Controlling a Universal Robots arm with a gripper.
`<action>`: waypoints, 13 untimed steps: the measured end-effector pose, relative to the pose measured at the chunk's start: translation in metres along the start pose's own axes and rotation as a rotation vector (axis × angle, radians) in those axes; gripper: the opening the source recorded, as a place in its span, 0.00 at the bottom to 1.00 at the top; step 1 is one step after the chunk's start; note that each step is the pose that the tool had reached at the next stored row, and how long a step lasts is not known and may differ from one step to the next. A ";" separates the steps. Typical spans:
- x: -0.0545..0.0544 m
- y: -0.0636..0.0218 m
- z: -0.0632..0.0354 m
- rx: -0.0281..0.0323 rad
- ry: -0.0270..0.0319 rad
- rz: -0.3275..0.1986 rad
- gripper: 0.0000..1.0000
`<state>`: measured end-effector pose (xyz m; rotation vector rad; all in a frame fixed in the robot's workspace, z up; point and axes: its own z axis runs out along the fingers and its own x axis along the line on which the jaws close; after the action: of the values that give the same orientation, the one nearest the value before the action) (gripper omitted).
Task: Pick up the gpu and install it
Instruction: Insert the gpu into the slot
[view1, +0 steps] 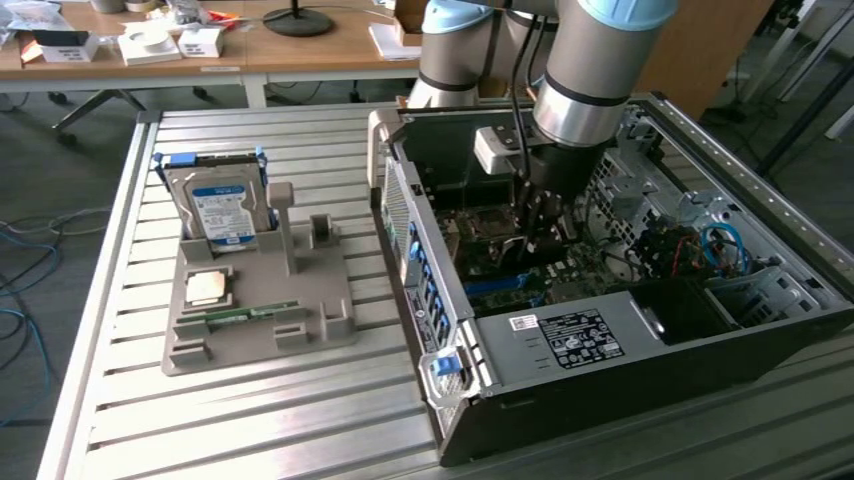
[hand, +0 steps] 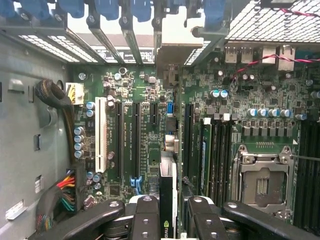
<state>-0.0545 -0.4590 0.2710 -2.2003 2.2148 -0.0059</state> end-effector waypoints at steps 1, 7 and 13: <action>0.000 0.0007 0.0000 0.0000 0.0000 0.000 0.27; 0.000 0.0036 0.0000 0.0002 0.0001 0.000 0.27; 0.000 0.0054 0.0000 0.0007 0.0001 0.000 0.27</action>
<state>-0.0598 -0.4591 0.2709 -2.2002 2.2144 -0.0067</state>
